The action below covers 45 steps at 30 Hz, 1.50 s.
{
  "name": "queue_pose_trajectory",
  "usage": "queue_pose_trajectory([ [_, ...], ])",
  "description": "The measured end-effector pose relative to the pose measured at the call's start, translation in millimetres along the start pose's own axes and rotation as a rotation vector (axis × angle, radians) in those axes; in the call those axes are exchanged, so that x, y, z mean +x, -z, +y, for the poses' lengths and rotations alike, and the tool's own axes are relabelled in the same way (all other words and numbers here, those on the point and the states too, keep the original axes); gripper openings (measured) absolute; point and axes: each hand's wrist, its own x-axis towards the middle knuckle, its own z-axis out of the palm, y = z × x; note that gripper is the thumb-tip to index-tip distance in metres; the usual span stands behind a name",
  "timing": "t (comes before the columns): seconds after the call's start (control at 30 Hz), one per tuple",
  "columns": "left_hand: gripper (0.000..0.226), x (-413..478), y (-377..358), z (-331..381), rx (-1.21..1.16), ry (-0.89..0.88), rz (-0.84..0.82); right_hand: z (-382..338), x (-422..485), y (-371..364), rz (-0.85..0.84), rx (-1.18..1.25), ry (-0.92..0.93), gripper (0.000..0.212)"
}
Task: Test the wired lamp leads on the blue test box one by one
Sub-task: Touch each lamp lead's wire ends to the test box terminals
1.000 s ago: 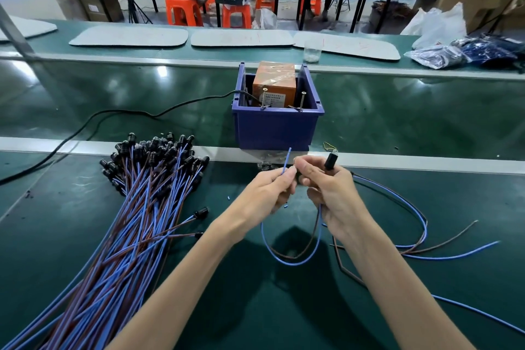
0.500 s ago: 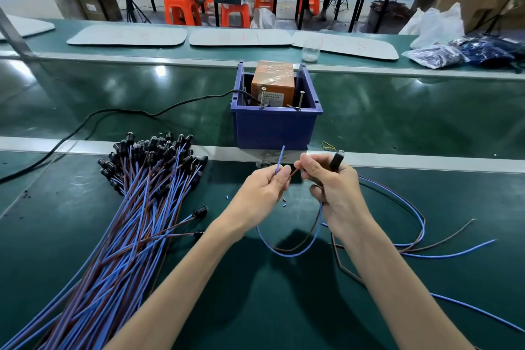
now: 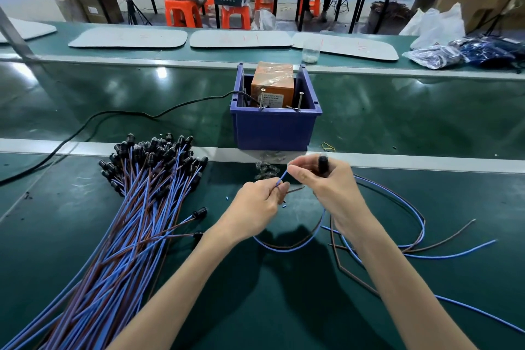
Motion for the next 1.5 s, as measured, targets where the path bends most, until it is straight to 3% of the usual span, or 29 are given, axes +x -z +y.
queue_pose_trajectory([
  [0.2, 0.04, -2.2, 0.3, -0.9, 0.076, 0.012, -0.023, 5.5, 1.9, -3.2, -0.017, -0.197, 0.056, 0.023],
  [0.3, 0.041, -2.7, 1.0, 0.3, 0.051, -0.013, -0.022, 9.8, 4.2, -1.9, 0.062, -0.29, 0.068, 0.027],
  [0.43, 0.041, -3.0, 5.9, -5.4, -0.003, -0.01, -0.037, 8.6, 16.9, 20.0, 0.325, -0.007, -0.044, 0.022],
  [0.53, 0.041, -3.3, 6.6, -3.8, -0.201, 0.062, 0.036, 12.9, 18.2, 32.0, 0.256, -0.029, -0.137, 0.014],
  [0.6, 0.041, -0.8, 5.7, 1.8, -0.386, 0.139, 0.101, 18.9, 14.7, 25.9, 0.162, -0.139, -0.169, 0.024],
  [0.67, 0.042, 1.9, 3.6, 8.2, -0.575, 0.188, 0.124, 21.8, 10.8, 16.5, 0.156, -0.312, -0.109, 0.035],
  [0.7, 0.042, 2.6, 2.7, 10.9, -0.657, 0.198, 0.132, 20.1, 8.6, 12.4, 0.179, -0.337, -0.052, 0.029],
  [0.77, 0.042, 3.4, 0.9, 15.0, -0.775, 0.189, 0.169, 17.6, 4.8, 5.3, 0.194, -0.194, -0.029, 0.012],
  [0.9, 0.04, 3.4, -2.5, 21.6, -0.85, 0.111, 0.285, 13.1, -2.9, -6.6, 0.084, 0.428, -0.262, 0.017],
  [1.03, 0.036, 2.0, -5.5, 29.1, -0.96, 0.099, 0.318, 11.2, -5.8, -14.7, 0.042, 0.685, -0.325, 0.017],
  [1.1, 0.034, 1.7, -5.4, 32.2, -1.042, 0.118, 0.32, 9.3, -5.2, -13.5, 0.052, 0.666, -0.313, 0.029],
  [1.17, 0.032, 1.9, -2.8, 32.5, -1.057, 0.133, 0.348, 9.2, -3.2, -8.2, 0.055, 0.404, -0.279, 0.053],
  [1.23, 0.032, 2.4, 1.1, 31.0, -1.045, 0.137, 0.392, 9.2, -0.3, -1.0, 0.05, 0.304, -0.294, 0.066],
  [1.37, 0.033, 5.0, 2.8, 29.4, -1.01, 0.141, 0.465, 5.3, 3.6, 9.2, 0.042, 0.542, -0.384, 0.045],
  [1.43, 0.033, 6.2, -1.1, 29.7, -0.964, 0.14, 0.47, 4.5, 2.7, 9.6, -0.041, 0.515, -0.365, 0.03],
  [1.5, 0.029, 7.1, -6.5, 30.1, -0.911, 0.141, 0.452, 3.5, -0.7, 5.1, -0.081, 0.428, -0.296, 0.029],
])
